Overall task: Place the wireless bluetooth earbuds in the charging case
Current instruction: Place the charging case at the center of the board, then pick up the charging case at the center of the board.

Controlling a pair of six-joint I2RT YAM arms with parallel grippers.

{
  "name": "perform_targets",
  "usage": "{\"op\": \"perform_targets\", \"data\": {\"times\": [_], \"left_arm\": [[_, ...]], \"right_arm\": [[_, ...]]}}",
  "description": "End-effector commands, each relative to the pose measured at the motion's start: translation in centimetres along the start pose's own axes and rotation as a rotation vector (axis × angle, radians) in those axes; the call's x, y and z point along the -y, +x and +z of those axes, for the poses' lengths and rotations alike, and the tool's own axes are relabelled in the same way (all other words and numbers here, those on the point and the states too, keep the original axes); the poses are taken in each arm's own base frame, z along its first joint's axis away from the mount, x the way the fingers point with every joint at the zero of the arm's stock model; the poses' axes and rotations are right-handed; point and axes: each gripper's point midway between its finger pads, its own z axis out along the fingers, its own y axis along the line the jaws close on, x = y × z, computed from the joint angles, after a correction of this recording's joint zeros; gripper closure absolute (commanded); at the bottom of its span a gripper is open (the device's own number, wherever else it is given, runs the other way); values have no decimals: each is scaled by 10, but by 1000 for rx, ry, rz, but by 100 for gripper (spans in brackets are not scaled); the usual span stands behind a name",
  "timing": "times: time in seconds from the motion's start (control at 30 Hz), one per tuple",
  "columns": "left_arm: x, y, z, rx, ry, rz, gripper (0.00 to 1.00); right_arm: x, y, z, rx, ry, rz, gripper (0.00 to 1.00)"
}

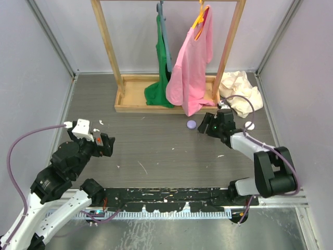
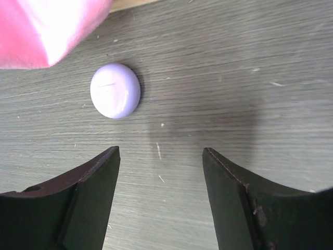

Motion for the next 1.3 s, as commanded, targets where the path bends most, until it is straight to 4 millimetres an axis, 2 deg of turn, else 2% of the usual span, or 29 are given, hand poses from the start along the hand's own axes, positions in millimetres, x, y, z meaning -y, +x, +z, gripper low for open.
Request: {"op": "perform_targets", "data": {"times": [0.0, 0.2, 0.37, 0.67, 0.77, 0.9, 1.0, 1.27], "left_arm": [[-7, -17, -5, 84, -30, -37, 2], [-11, -20, -11, 113, -40, -71, 2], [-9, -22, -14, 129, -22, -82, 2], [-6, -23, -17, 143, 4, -93, 2], [-6, -24, -18, 150, 3, -94, 2], [-5, -24, -20, 157, 17, -95, 2], [-3, -25, -21, 163, 27, -93, 2], [-3, -25, -22, 166, 31, -93, 2]], "right_arm": [[21, -25, -31, 61, 83, -30, 28], [58, -43, -67, 93, 218, 8, 17], [91, -58, -91, 129, 366, 50, 3], [132, -75, -94, 135, 539, 143, 0], [158, -79, -100, 149, 655, 169, 0], [186, -74, -100, 116, 705, 218, 0], [199, -69, -97, 98, 705, 255, 0], [218, -50, -83, 18, 725, 259, 2]]}}
